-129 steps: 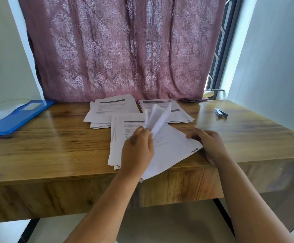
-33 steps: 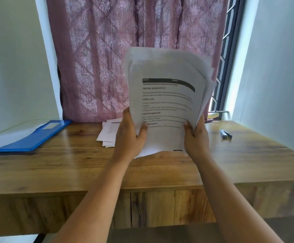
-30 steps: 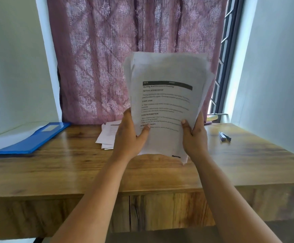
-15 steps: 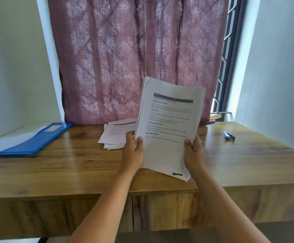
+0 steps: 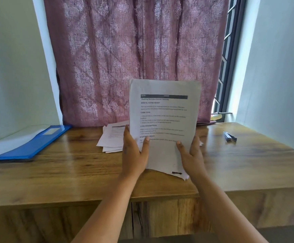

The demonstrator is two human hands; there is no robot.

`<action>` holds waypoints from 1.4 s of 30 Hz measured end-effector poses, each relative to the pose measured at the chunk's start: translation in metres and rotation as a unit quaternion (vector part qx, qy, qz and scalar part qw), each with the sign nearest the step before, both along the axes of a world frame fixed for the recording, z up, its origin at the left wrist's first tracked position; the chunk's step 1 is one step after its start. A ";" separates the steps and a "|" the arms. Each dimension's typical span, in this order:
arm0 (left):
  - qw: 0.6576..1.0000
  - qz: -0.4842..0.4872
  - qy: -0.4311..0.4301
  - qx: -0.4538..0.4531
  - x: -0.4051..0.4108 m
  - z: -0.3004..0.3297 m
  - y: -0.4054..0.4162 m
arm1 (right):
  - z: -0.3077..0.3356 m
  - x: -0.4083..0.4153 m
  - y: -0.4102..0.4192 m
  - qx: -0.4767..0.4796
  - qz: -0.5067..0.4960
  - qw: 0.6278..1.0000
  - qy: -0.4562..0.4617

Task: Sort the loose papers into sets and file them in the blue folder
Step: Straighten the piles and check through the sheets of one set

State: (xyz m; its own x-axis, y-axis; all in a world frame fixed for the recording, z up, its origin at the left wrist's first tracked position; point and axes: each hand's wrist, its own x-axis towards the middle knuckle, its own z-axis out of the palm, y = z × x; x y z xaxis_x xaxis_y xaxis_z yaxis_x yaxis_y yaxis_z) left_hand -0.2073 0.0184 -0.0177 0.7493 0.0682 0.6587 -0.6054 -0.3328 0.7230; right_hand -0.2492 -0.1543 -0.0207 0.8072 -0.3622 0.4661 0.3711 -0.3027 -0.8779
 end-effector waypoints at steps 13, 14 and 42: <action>0.997 -0.001 -0.018 -0.081 -0.009 0.006 0.009 | 0.009 -0.003 -0.002 -0.076 -0.057 0.994 -0.045; 0.994 0.004 -0.034 -0.104 -0.014 0.005 0.011 | 0.007 -0.005 -0.002 -0.067 -0.053 0.995 -0.042; 0.972 0.002 0.207 0.109 -0.006 -0.033 0.031 | -0.020 0.001 0.000 -0.188 -0.010 0.964 0.186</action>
State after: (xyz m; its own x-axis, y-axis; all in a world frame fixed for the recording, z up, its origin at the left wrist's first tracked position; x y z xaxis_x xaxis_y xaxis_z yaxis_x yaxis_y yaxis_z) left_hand -0.2133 0.0489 -0.0512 0.9532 -0.0355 0.3003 -0.2760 -0.5077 0.8161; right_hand -0.2484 -0.1545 -0.0407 0.9385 -0.2411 0.2472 0.0426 -0.6295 -0.7758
